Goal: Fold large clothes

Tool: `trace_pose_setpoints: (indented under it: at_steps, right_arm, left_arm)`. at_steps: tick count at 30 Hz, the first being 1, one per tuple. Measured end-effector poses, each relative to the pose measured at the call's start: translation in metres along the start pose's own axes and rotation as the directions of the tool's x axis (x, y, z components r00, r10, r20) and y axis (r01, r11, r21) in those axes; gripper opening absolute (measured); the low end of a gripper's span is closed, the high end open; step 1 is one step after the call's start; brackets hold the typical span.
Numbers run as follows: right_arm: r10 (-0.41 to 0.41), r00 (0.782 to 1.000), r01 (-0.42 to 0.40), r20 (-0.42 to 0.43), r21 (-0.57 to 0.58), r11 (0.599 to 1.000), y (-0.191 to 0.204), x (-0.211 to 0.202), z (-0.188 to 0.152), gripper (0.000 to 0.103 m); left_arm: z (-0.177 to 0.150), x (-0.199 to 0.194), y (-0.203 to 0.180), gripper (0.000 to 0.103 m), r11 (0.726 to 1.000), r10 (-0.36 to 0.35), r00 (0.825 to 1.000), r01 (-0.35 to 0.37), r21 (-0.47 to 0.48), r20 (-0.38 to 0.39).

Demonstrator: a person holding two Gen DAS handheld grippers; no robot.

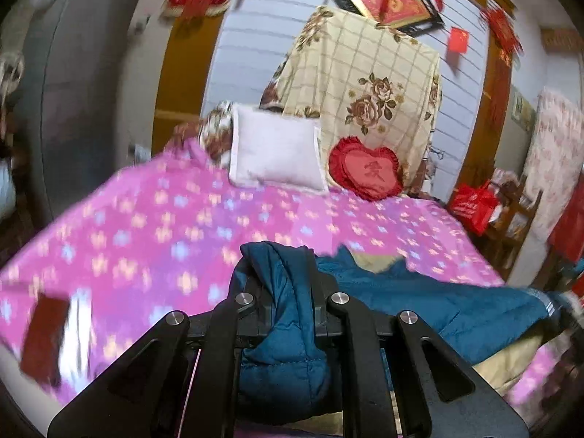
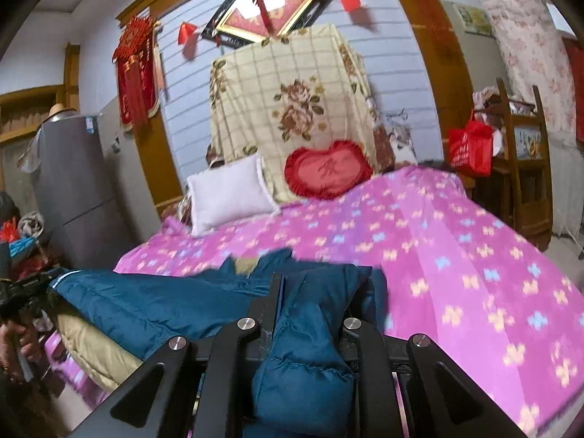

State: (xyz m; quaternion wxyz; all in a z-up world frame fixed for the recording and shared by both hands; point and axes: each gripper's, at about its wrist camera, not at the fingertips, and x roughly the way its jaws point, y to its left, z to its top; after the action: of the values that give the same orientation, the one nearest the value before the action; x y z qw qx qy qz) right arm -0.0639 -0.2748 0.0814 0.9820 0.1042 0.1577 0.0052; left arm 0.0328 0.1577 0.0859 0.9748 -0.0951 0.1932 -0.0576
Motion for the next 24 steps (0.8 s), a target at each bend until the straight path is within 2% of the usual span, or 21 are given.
trace_pose_setpoints:
  at_steps: [3,6,9,13,16,20,24]
  right_arm:
    - [-0.023,0.999,0.023,0.030,0.016,1.000,-0.007,0.042,0.018,0.013]
    - [-0.049,0.999,0.049,0.015,0.027,0.998,-0.015,0.092,0.031,0.013]
    - [-0.068,0.997,0.069,-0.030,0.057,0.996,-0.023,0.138,0.032,0.013]
    - [-0.088,0.989,0.100,-0.117,0.106,0.989,-0.033,0.185,0.021,0.013]
    - [-0.092,0.980,0.115,-0.175,0.125,0.985,-0.045,0.208,0.007,0.015]
    - [-0.063,0.964,0.107,-0.259,0.158,0.982,-0.056,0.229,-0.011,0.022]
    - [-0.034,0.959,0.097,-0.283,0.212,0.972,-0.063,0.231,-0.015,0.031]
  left_arm:
    - [0.017,0.044,-0.009,0.010,0.999,0.036,0.999,-0.036,0.025,0.008]
    - [0.020,0.090,-0.013,0.011,0.995,0.093,0.996,-0.093,0.021,0.000]
    - [0.007,0.144,-0.014,0.011,0.984,0.177,0.982,-0.177,0.013,-0.058]
    - [-0.018,0.199,-0.005,0.012,0.974,0.222,0.961,-0.227,-0.013,-0.166]
    - [-0.038,0.221,0.001,0.014,0.972,0.226,0.949,-0.236,-0.021,-0.222]
    - [-0.052,0.237,-0.003,0.017,0.970,0.232,0.938,-0.244,-0.015,-0.258]
    - [-0.051,0.244,0.001,0.036,0.979,0.177,0.929,-0.199,-0.034,-0.326]
